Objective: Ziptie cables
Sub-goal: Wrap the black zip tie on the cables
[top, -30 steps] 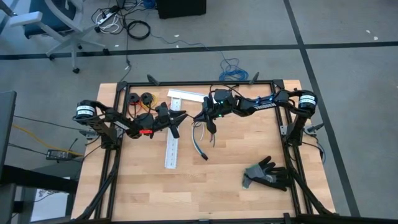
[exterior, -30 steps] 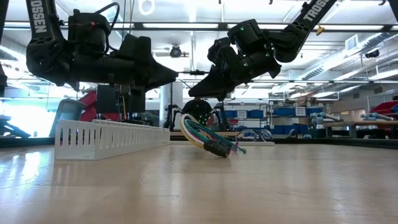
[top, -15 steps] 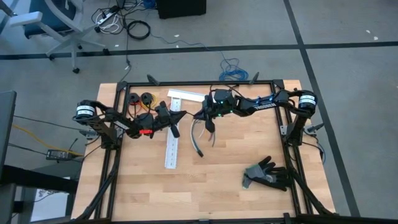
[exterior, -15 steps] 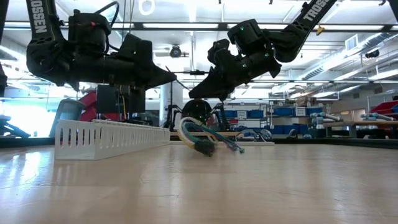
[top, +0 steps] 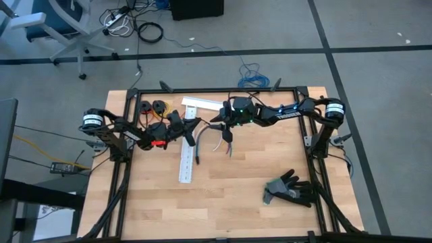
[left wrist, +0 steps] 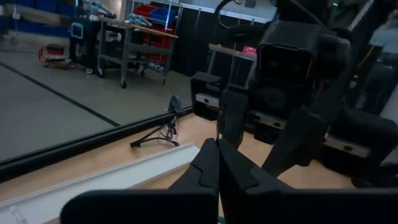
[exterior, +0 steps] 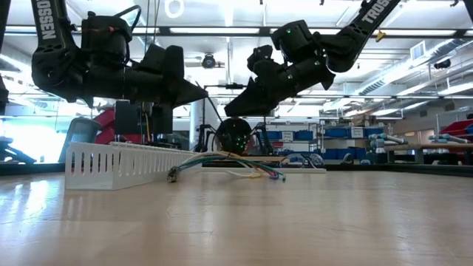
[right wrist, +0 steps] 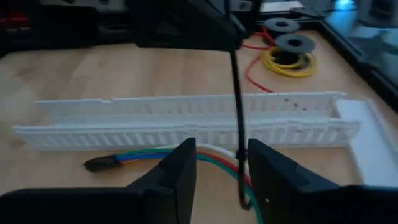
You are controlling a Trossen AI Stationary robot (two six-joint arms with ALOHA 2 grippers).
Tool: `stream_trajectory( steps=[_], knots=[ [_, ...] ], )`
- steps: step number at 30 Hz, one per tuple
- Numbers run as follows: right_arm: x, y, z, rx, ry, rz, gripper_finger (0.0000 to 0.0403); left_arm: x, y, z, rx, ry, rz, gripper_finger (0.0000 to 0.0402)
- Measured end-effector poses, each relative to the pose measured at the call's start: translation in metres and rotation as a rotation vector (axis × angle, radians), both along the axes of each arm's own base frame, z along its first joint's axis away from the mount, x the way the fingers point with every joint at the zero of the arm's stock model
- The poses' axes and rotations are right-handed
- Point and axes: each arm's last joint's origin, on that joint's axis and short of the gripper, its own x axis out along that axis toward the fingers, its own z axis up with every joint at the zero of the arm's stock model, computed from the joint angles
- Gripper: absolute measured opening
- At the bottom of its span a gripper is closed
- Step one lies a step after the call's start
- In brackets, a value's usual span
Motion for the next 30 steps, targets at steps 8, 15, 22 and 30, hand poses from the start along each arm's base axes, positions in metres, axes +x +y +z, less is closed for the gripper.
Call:
stream_trajectory(
  steps=[8, 15, 22, 30],
  knots=[
    [0.005, 0.017, -0.002, -0.153, 0.047, -0.112, 0.0115, -0.001, 0.001, 0.000, -0.050, -0.030, 0.052, 0.0000],
    [0.008, 0.021, -0.003, -0.175, 0.033, -0.152, 0.0110, 0.011, 0.003, 0.006, -0.059, -0.023, 0.060, 0.0000],
    [0.007, 0.016, -0.004, -0.138, 0.061, -0.188, 0.0108, 0.018, 0.004, 0.011, -0.053, -0.026, 0.059, 0.0000],
    [0.006, 0.013, -0.005, -0.137, 0.066, -0.198, 0.0027, 0.019, 0.005, 0.013, -0.050, -0.028, 0.059, 0.0000]
  ],
)
